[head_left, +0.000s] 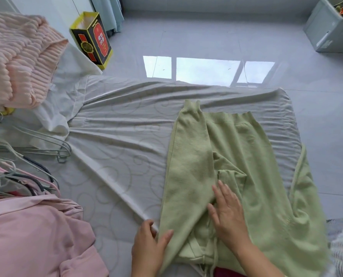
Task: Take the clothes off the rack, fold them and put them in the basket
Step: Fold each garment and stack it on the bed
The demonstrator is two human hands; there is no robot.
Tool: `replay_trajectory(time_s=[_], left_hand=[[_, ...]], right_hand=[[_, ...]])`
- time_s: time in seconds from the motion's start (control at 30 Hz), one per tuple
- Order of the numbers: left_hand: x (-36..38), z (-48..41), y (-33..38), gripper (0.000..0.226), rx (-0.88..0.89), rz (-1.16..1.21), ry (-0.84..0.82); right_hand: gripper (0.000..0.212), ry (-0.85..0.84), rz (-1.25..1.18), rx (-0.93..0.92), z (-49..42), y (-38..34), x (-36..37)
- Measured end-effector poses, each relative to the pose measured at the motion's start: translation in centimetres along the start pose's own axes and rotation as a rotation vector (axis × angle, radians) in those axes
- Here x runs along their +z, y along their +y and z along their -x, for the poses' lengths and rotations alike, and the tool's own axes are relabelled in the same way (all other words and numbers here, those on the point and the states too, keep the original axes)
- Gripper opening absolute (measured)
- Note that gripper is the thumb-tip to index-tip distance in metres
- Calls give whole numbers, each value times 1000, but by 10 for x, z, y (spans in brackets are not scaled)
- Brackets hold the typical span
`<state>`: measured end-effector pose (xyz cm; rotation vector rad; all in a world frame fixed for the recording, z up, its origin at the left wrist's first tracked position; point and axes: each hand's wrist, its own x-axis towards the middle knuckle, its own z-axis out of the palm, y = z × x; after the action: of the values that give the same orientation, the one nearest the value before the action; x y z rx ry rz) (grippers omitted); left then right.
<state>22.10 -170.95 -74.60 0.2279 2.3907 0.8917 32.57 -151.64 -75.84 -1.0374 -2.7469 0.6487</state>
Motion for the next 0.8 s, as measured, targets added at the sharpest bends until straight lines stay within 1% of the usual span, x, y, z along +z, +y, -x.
replay_trajectory(time_s=[0.03,0.07,0.1,0.17,0.2,0.27,0.3,0.33,0.37,0.4,0.43,0.47,0.5,0.53,0.57,0.67,0.73,0.77,0.8], left_hand=[[0,-4,2,50,-86,25,-124],[-3,-6,6,43,-129,31,-226],[-4,-9,7,41,-129,59,-274],[-4,-11,9,56,-111,144,-260],[-6,-9,14,62,-116,176,-249],[-7,-4,18,64,-131,237,-249],[-7,-3,20,64,-129,263,-239],[-10,0,25,63,-139,268,-228],[-10,0,26,56,-138,261,-214],[-14,3,30,46,-165,242,-213],[-16,3,31,37,-167,242,-210],[-17,3,32,34,-185,239,-208],[-18,4,31,34,-180,233,-214],[-21,8,34,33,-194,230,-233],[-22,11,34,32,-196,240,-253],[-29,26,34,29,-229,260,-290],[-33,29,29,33,-218,255,-262],[-36,31,29,33,-207,261,-238],[-43,41,31,34,-208,224,-232]], right_hand=[[66,14,-30,57,13,7,-8],[70,-3,-48,115,27,16,-15],[75,-31,-42,143,42,26,-21],[74,-80,-42,92,70,46,-32],[70,-112,4,16,82,53,-37],[53,-160,88,-108,102,64,-40],[42,-154,87,-147,108,68,-42],[31,-127,39,-156,112,72,-43],[25,-116,-10,-123,115,75,-45],[33,-111,-49,-82,116,78,-45],[52,-131,-61,-47,117,82,-43],[69,-166,-64,-25,119,84,-40],[79,-179,-42,-11,120,82,-39],[83,-185,-4,-9,120,81,-39],[81,-209,10,-6,121,80,-41],[59,-262,4,57,123,84,-46],[54,-334,15,37,123,84,-53],[48,-319,24,11,125,80,-59],[39,-346,49,39,127,72,-67]])
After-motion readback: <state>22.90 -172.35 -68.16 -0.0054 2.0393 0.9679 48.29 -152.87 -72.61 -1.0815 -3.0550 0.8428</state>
